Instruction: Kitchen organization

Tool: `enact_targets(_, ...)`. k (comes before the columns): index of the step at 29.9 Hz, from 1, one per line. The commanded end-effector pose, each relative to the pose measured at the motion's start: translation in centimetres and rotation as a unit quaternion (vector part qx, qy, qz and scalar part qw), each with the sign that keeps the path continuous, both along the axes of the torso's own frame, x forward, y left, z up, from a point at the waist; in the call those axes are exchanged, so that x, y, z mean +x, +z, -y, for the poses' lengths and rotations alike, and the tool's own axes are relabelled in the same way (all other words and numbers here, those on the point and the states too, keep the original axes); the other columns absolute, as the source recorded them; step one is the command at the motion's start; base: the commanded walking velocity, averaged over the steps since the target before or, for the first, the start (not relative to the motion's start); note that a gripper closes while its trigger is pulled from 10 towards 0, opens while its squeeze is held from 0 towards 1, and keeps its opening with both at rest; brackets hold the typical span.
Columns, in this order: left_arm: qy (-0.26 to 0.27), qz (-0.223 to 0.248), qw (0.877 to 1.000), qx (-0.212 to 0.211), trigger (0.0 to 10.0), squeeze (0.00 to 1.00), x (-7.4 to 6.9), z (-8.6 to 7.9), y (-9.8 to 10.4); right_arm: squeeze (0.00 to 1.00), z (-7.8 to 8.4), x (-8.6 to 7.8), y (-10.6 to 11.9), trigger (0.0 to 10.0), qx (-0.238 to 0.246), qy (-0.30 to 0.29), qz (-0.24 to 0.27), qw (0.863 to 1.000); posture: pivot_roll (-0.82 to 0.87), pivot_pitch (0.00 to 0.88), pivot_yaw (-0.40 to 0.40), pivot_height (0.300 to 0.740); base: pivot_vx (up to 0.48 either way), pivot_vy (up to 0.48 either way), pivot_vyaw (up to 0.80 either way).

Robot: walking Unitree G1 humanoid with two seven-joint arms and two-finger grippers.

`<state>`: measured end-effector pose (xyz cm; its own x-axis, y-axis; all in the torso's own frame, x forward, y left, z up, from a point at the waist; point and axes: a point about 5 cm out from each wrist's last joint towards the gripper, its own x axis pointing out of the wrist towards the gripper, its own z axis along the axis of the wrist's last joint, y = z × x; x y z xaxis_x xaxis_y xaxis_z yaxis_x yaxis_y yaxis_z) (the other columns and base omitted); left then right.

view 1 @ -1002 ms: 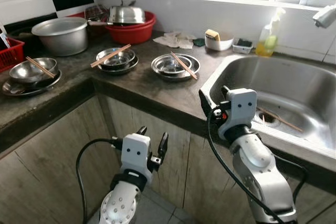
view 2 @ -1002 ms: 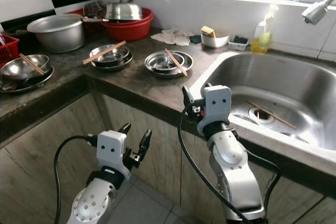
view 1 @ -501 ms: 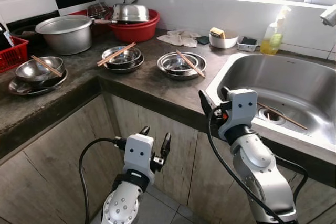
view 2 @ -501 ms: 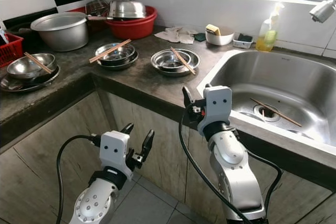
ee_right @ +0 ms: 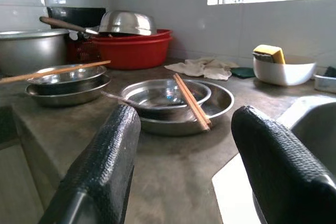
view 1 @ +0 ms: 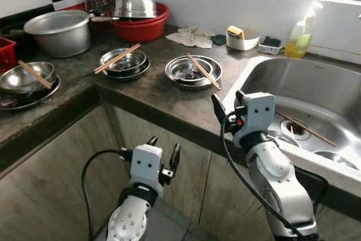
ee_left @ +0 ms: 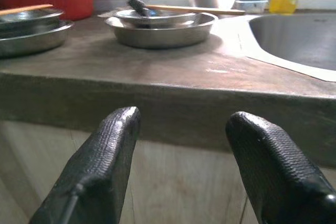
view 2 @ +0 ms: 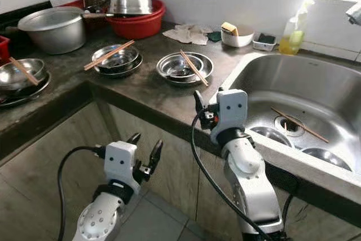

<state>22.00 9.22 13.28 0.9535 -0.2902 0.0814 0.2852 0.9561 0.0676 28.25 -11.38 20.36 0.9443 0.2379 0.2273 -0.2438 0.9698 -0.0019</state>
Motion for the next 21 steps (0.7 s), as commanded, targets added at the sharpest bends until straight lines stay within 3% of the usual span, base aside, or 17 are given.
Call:
enact_targets(1, -0.009, 0.001, 1.000, -0.005, 10.0, 0.00, -0.1, 0.5, 0.1, 0.00, 0.4, 0.1, 0.1, 10.0, -0.001, -0.005, -0.001, 1.000, 0.11, 0.023, -0.024, 0.740, 0.352, 0.000, 0.00)
enact_targets(18, -0.004, -0.002, 1.000, -0.007, 10.0, 0.00, -0.1, 0.4, 0.0, 0.00, 1.0, 0.7, 0.5, 10.0, -0.007, -0.009, 0.004, 1.000, 0.10, 0.032, -0.020, 0.740, 0.000, 0.000, 0.00)
enact_targets(21, -0.006, -0.007, 1.000, -0.007, 10.0, 0.00, -0.3, 0.5, -0.1, 0.00, 1.1, 1.3, 0.5, 10.0, -0.021, -0.006, 0.003, 1.000, 0.10, 0.039, -0.021, 0.740, 0.000, 0.000, 0.80)
